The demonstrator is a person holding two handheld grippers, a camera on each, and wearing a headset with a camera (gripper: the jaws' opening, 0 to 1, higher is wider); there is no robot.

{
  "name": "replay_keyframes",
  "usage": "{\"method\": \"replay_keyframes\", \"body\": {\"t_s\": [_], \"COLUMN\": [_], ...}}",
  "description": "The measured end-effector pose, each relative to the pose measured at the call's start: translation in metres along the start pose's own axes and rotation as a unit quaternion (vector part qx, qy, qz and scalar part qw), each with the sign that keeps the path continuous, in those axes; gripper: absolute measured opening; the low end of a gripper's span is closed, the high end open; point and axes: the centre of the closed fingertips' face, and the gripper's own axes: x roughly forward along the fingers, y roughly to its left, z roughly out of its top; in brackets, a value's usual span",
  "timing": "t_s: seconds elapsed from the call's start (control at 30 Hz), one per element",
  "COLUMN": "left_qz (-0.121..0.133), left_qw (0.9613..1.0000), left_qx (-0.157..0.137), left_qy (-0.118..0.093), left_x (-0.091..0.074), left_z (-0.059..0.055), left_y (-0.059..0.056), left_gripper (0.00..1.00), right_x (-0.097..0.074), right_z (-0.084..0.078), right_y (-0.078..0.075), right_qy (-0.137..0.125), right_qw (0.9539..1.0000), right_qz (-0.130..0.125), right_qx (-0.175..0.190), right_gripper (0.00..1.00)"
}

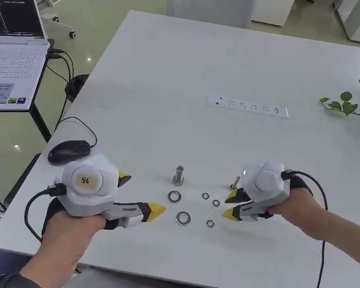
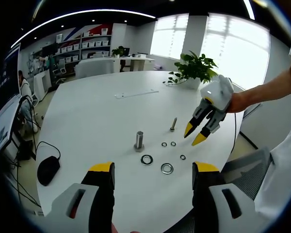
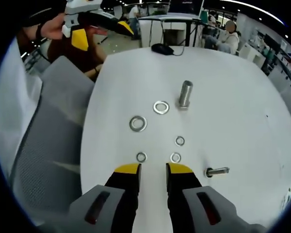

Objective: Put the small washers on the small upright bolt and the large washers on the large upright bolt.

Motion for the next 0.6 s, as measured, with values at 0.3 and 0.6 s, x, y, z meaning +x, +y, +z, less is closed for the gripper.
{"method": "replay_keyframes", "body": {"t_s": [0.3, 0.6], "left_qz": [-0.001, -0.001], "left_qw": [1.0000, 1.0000], "left_qx": [0.005, 0.005], "left_qy": [0.000, 0.001], "left_x": [-0.001, -0.001], "left_z": [0.003, 0.002], "left_y": [-0.001, -0.001], "left_gripper": [0.64, 0.64], "right_x": [0.030, 0.040], "right_z": [-0.006, -0.012], "right_y": [0.018, 0.019], "right_qy": [0.026, 0.054], "right_qw": [0.9993, 0.9974], "right_qz": [0.016, 0.013], "right_qx": [-0.019, -0.045], "right_gripper": [0.20, 0.19]}}
